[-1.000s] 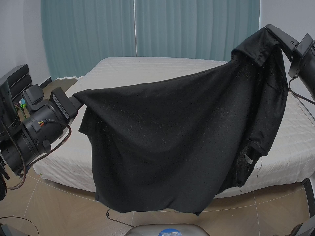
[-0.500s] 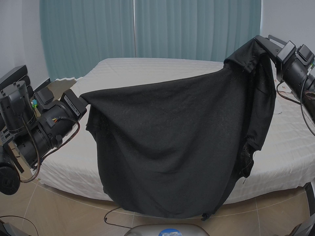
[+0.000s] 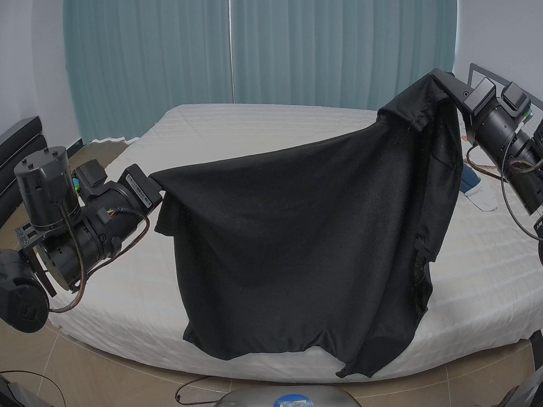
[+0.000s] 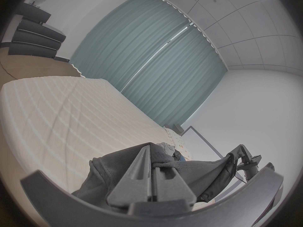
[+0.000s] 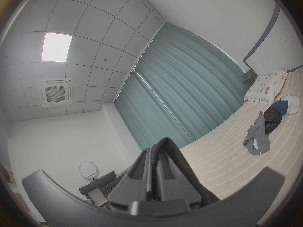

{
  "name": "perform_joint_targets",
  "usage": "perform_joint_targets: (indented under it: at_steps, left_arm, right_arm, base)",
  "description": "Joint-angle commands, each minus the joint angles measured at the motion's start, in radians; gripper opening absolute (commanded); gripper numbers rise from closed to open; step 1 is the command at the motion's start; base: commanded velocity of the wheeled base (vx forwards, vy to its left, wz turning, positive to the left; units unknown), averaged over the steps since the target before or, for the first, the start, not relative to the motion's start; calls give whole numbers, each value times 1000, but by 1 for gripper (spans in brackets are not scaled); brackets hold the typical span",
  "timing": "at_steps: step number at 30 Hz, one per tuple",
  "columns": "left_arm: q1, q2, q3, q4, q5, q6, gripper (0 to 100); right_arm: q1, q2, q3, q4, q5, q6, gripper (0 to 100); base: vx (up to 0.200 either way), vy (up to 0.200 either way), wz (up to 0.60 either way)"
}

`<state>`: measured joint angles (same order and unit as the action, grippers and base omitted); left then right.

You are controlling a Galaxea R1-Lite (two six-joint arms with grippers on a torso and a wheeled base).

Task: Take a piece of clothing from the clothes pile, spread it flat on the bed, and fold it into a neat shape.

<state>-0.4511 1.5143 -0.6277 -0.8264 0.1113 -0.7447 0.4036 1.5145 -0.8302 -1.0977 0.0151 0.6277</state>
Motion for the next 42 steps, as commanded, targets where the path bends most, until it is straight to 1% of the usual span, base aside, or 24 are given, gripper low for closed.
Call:
perform_joint_targets:
  at_steps: [1, 3, 7, 12, 13, 16, 17, 20, 24, 25, 28, 29, 30, 33, 35, 36, 37, 42]
  left_arm:
    - [0, 58, -3, -17, 1, -1, 0]
    - [2, 83, -4, -51, 1, -2, 0]
    - [34, 153, -23, -146, -12, -2, 0]
    - [48, 241, -75, -152, -45, -1, 0]
    - [48, 287, -109, -148, -47, 2, 0]
    - [48, 333, -150, -142, -47, 2, 0]
    - [52, 377, -188, -142, -42, 4, 0]
    - [68, 446, -244, -140, -42, 4, 0]
    - [74, 535, -282, -140, -42, 4, 0]
    - [75, 578, -294, -145, -42, 2, 0]
    - [81, 653, -325, -148, -47, -1, 0]
    - [81, 653, -325, -148, -47, -1, 0]
    - [83, 707, -359, -149, -42, -1, 0]
    - [89, 770, -403, -149, -39, -2, 0]
    - [89, 781, -411, -149, -38, -2, 0]
    - [91, 828, -443, -148, -35, -4, 100]
    - [92, 839, -449, -148, -35, -4, 100]
    - [95, 909, -458, -142, -28, -1, 100]
  right_arm:
    - [-2, 43, -1, -2, 0, 1, 0]
    - [-8, 59, -3, -2, -1, 1, 0]
    - [-26, 144, -36, -31, 0, 0, 0]
    - [-32, 259, -118, -59, -4, -11, 0]
    - [-32, 300, -158, -59, -3, -16, 0]
    - [-34, 343, -201, -51, -3, -32, 0]
    - [-35, 394, -244, -51, -3, -49, 0]
    - [-48, 475, -297, -51, -3, -74, 0]
    - [-62, 581, -325, -60, -4, -94, 0]
    - [-71, 635, -337, -73, -11, -102, 0]
    - [-83, 722, -357, -105, -12, -100, 0]
    - [-83, 722, -357, -105, -12, -100, 0]
    - [-88, 777, -382, -113, -17, -100, 0]
    - [-92, 842, -422, -110, -23, -102, 0]
    - [-92, 852, -429, -108, -23, -102, 0]
    - [-97, 900, -451, -99, -21, -102, 0]
    - [-97, 911, -454, -96, -21, -102, 100]
    - [-109, 1009, -449, -51, -21, -103, 100]
  base:
    - [200, 0, 0]
    - [200, 0, 0]
    - [200, 0, 0]
    - [200, 0, 0]
    - [200, 0, 0]
    - [0, 0, 0]
    - [0, 0, 0]
    - [0, 0, 0]
    - [0, 0, 0]
    - [0, 0, 0]
    - [0, 0, 0]
    - [0, 0, 0]
    - [0, 0, 0]
    - [0, 0, 0]
    - [0, 0, 0]
    - [0, 0, 0]
    - [0, 0, 0]
    - [0, 0, 0]
